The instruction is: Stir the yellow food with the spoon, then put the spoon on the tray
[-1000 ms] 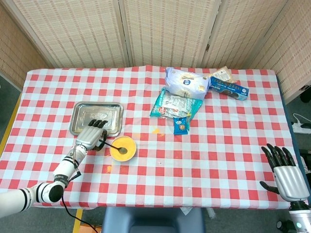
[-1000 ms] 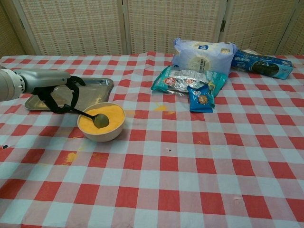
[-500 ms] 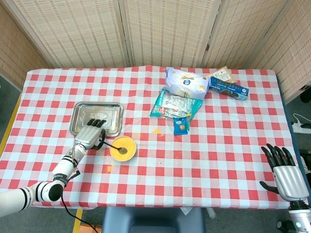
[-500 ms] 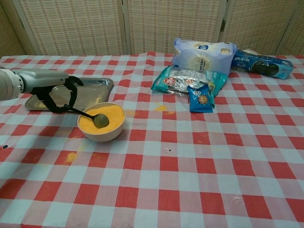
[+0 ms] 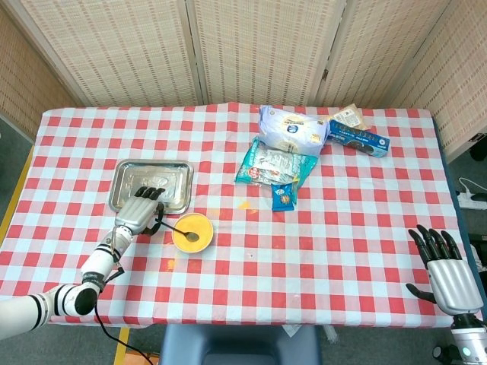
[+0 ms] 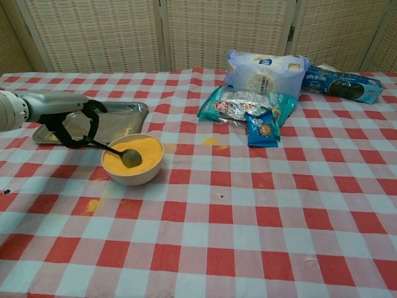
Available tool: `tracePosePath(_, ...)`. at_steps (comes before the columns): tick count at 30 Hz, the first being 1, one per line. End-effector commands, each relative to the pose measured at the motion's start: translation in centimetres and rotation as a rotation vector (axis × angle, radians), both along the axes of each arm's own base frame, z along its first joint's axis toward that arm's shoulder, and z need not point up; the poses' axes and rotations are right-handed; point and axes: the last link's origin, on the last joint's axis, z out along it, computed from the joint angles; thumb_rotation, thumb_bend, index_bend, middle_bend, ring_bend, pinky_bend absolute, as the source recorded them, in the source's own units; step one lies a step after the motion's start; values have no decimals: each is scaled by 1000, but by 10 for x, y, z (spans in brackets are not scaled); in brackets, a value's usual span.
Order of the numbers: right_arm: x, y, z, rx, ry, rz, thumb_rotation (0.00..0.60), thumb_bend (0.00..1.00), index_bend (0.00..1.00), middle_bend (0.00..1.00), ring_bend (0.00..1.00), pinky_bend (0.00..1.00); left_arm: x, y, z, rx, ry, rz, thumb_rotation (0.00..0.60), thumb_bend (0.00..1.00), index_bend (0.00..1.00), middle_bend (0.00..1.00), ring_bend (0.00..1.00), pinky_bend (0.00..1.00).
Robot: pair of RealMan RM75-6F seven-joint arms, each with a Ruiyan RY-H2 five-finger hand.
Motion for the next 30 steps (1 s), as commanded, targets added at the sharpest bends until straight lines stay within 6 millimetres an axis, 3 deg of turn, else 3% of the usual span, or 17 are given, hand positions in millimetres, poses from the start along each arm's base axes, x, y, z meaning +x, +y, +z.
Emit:
tracePosePath(1, 0, 0, 0, 1, 0, 0, 600, 0, 0, 0, 0, 0, 0, 0, 0, 0, 2, 0, 600, 412, 530, 43, 0, 0)
tracePosePath(30, 0, -1, -1, 2, 7, -4, 600, 0, 0, 0, 0, 0, -5, 0, 2, 12, -2, 10, 600, 412, 624, 76, 0, 0)
